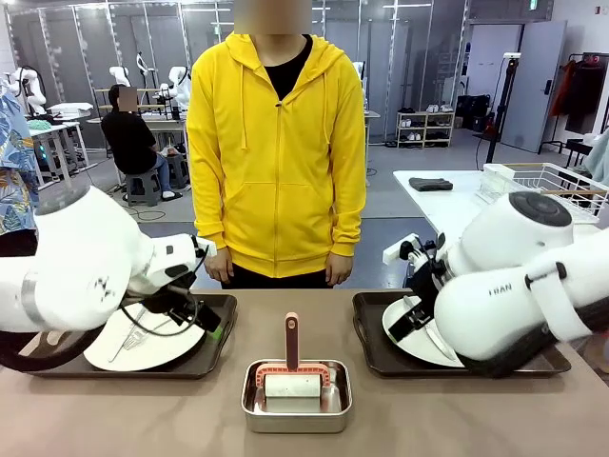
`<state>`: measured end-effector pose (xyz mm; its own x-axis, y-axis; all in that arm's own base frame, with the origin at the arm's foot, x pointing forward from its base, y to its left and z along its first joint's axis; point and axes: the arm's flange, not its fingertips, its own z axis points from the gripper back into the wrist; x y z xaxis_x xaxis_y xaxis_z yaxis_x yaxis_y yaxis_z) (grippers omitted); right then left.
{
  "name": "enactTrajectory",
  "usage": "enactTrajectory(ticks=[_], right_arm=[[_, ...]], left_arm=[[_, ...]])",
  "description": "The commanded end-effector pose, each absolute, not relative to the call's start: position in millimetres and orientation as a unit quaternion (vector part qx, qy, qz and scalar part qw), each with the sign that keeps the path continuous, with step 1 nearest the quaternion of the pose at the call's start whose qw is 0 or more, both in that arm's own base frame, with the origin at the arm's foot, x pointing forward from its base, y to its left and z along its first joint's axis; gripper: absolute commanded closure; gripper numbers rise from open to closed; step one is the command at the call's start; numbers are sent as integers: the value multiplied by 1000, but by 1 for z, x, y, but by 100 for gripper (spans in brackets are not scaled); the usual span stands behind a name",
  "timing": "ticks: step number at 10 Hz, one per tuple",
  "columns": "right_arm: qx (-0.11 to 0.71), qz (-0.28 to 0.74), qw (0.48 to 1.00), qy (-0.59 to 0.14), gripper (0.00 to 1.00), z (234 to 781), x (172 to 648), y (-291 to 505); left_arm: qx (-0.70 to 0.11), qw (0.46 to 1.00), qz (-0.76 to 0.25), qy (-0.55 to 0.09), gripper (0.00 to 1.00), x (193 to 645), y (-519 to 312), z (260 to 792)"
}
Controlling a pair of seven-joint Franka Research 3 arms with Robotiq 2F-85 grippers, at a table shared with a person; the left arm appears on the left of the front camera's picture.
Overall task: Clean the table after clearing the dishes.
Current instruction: When the left (or right) Handle tray is removed, use the left hand (or right hand) to clean the left (or right) side of the table with the Lint Roller.
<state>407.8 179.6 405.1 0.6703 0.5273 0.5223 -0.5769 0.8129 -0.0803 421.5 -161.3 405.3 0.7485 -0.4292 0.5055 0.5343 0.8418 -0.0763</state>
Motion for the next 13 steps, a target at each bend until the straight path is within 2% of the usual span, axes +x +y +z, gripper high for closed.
enactTrajectory(ticks=[1,3,4,5,9,11,12,13], right_arm=[[115,294,917,-242,0,438,424,160],[212,276,919,-186,0,452,449,138],[290,261,909,-145,0,457,465,120],[323,250,904,-126,0,456,472,109],[476,181,857,-76,0,436,496,67],[549,169,816,-57,0,431,503,61],[563,158,809,-61,0,430,506,62],[588,153,792,-68,0,430,507,64]], left_arm=[[-162,930,-253,-211,0,442,-130,429],[-236,925,-245,-170,0,455,-109,444],[-310,912,-232,-137,0,464,-97,449],[-386,890,-202,-131,0,474,-87,447],[-622,752,-185,-111,0,486,-36,424],[-669,716,-173,-99,0,495,-27,405],[-649,737,-167,-83,0,498,-30,398],[-658,733,-149,-92,0,502,-30,399]])
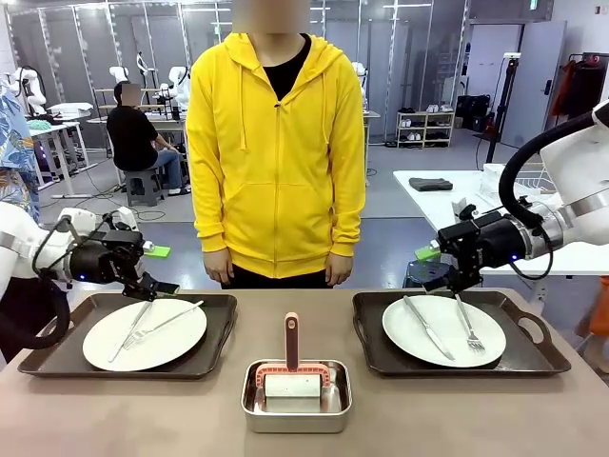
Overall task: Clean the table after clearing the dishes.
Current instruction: When the left (or right) Handle tray is removed, use the left hand (or right hand) to clean the left (or right) side of the table with the Lint Roller.
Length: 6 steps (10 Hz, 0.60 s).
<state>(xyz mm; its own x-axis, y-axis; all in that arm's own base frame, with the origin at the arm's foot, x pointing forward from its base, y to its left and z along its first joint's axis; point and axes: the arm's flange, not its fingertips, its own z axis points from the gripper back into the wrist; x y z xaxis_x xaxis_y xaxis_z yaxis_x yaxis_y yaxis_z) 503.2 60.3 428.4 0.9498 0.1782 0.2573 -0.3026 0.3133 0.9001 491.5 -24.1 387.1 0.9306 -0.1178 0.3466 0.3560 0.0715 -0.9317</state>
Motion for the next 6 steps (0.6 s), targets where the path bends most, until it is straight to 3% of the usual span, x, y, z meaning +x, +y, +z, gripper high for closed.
enactTrajectory(ticks=[1,2,6], right_arm=[[601,154,781,-70,0,429,507,67],[567,149,808,-55,0,428,503,60],[567,149,808,-55,0,428,503,60]], left_arm=[[-653,740,-137,-88,0,505,-35,401],[-662,726,-163,-90,0,492,-24,387],[-662,726,-163,-90,0,492,-24,387]])
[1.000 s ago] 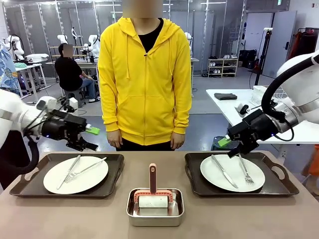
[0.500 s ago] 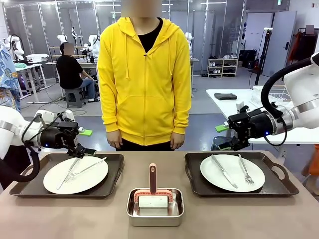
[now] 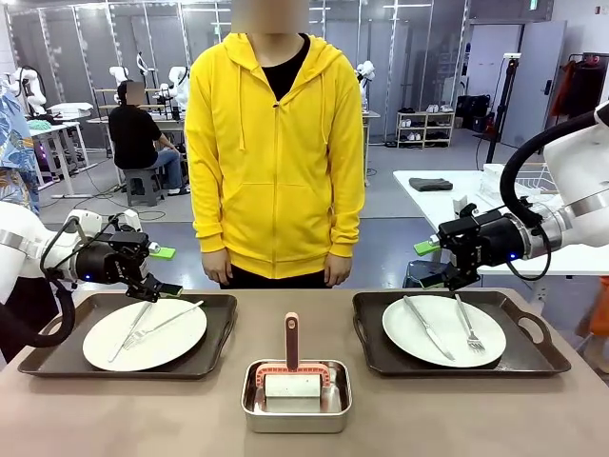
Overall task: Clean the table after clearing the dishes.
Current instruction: When the left (or right) Handle tray is removed, use the left hand (or right hand) to clean the left (or right) side of the table with the Lint Roller.
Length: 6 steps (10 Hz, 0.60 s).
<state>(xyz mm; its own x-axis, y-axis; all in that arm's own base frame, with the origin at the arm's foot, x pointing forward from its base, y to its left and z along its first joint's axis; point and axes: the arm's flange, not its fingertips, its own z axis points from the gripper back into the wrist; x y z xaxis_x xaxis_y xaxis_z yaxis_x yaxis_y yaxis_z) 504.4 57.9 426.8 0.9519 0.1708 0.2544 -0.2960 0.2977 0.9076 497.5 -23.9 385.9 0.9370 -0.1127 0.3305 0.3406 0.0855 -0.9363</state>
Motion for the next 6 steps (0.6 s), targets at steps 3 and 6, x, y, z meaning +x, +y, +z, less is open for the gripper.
enactTrajectory(ticks=[3,6], right_arm=[[579,141,801,-55,0,430,504,39],[659,88,743,-74,0,431,497,-55]], left_arm=[[-693,684,-218,-67,0,506,15,413],[-694,689,-206,-35,0,494,100,428]])
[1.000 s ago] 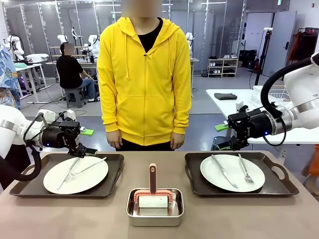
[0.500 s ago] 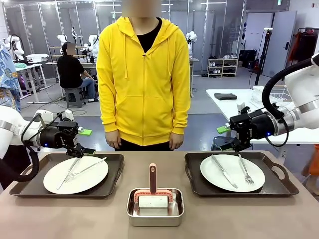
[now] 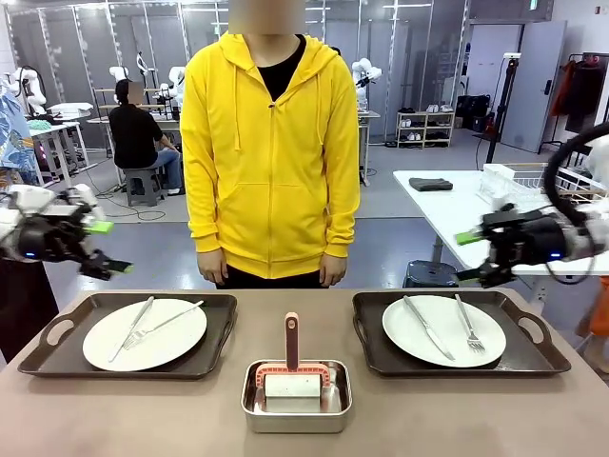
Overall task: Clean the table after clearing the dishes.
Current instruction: When the left (or right) Handle tray is removed, use the left hand (or right hand) to clean the left (or right) side of the table with the Lint Roller.
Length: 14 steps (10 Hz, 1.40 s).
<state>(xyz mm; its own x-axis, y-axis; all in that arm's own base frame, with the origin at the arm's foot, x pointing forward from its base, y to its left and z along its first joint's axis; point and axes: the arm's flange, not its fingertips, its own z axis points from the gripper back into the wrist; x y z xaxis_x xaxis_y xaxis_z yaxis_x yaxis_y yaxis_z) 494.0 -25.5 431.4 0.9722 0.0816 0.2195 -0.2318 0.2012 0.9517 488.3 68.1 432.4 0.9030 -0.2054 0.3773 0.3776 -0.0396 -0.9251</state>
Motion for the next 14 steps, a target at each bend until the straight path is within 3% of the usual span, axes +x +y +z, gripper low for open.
enactTrajectory(ticks=[1,5,7,9,10,14], right_arm=[[669,79,734,-94,0,432,488,-88],[704,57,693,-148,0,419,446,-216],[709,23,687,-156,0,403,447,-270],[719,15,677,-157,0,388,463,-274],[706,8,692,-153,0,398,436,-275],[706,8,692,-153,0,398,436,-275]], left_arm=[[-692,696,-186,-54,0,489,137,425],[-724,667,-148,-92,0,449,314,413],[-728,662,-143,-109,0,436,361,404],[-732,657,-135,-115,0,441,366,400],[-724,664,-124,-137,0,439,313,374],[-724,664,-124,-137,0,439,313,374]])
